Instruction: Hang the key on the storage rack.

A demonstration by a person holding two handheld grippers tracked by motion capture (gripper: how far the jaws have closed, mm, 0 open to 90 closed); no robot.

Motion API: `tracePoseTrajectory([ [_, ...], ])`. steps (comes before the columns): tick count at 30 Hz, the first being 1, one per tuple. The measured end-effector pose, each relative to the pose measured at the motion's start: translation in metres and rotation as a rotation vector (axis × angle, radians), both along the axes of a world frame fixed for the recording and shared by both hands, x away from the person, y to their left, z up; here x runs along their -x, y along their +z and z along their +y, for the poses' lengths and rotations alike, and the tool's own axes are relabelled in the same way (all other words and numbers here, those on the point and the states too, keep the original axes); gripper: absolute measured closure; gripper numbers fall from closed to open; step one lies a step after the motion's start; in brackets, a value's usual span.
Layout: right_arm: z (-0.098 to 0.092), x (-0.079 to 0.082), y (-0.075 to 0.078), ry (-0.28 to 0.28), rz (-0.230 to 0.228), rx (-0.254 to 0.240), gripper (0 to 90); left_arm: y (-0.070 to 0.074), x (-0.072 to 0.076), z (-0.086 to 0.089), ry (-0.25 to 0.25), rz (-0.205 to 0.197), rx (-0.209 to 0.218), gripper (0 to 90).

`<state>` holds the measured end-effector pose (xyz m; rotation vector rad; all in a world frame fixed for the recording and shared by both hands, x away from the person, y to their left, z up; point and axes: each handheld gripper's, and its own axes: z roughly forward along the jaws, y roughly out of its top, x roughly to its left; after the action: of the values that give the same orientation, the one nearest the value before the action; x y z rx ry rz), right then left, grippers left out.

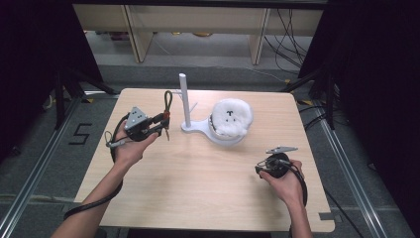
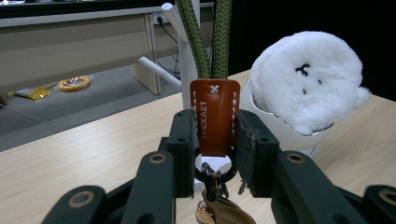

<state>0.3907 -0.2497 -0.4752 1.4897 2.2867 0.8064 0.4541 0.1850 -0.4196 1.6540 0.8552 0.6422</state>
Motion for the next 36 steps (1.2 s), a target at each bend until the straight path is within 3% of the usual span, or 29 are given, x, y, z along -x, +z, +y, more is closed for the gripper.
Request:
tracePoseTrajectory([
  [36, 0.001, 0.000, -0.001, -0.003, -0.002, 0.000, 53.4, -0.002, -0.032, -0.007, 0.020, 0.049, 0.001, 68.6],
])
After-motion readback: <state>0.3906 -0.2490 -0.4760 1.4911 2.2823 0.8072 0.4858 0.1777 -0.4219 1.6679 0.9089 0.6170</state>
